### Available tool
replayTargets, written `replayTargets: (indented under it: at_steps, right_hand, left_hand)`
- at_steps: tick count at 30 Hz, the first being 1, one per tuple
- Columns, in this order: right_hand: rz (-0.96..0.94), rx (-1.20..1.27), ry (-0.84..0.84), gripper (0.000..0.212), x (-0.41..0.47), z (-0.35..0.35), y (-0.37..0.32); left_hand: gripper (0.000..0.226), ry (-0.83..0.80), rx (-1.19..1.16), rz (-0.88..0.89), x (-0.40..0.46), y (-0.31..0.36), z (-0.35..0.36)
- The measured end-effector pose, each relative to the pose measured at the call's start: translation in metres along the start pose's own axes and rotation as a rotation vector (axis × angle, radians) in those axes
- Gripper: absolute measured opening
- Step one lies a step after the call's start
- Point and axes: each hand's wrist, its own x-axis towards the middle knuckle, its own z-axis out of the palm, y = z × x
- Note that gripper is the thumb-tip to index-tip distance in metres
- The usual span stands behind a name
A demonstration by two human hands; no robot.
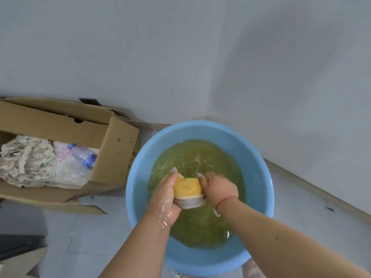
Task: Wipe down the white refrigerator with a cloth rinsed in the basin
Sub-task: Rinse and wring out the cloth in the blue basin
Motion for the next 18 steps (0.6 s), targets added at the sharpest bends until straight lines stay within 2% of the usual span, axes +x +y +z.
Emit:
replayTargets:
  at_steps: [3, 4, 5, 7, 8, 10, 13, 14, 16, 18]
  right_hand:
    - [0.1, -0.086, -0.012, 0.069, 0.004, 0.013, 0.037]
    - [0.116, -0.115, -0.063, 0.073, 0.003, 0.017, 0.044]
    - [0.127, -0.131, -0.142, 0.077, 0.002, 0.023, 0.049]
    - [0.116, -0.176, -0.357, 0.079, -0.003, 0.034, 0.047]
    - [0.07, -0.257, -0.455, 0.071, -0.008, 0.034, 0.041]
    - [-0.114, -0.457, -0.492, 0.039, -0.02, 0.024, 0.02]
    - [-0.461, -0.513, -0.308, 0.005, -0.044, -0.023, -0.013]
    - [-0.578, -0.474, -0.243, 0.006, -0.051, -0.043, -0.022]
    - [-0.703, -0.315, -0.168, 0.011, -0.057, -0.086, -0.03]
    - [-0.667, -0.039, -0.138, 0.009, -0.05, -0.118, -0.02]
  left_hand:
    - [0.014, 0.137, 0.177, 0.141, 0.008, 0.0, -0.02]
    - [0.013, 0.174, 0.274, 0.173, 0.011, -0.001, -0.027]
    - [0.023, 0.204, 0.435, 0.211, 0.013, -0.002, -0.034]
    - [0.048, 0.309, 1.003, 0.325, 0.014, -0.006, -0.045]
    - [0.058, 0.321, 1.23, 0.393, 0.012, -0.006, -0.045]
    - [0.071, 0.161, 1.461, 0.473, 0.011, -0.011, -0.045]
    - [0.078, -0.264, 1.486, 0.523, 0.009, -0.015, -0.037]
    - [0.07, -0.356, 1.401, 0.488, 0.007, -0.014, -0.035]
    - [0.046, -0.395, 1.213, 0.44, -0.001, -0.01, -0.024]
    - [0.032, -0.334, 1.063, 0.44, -0.01, -0.003, -0.01]
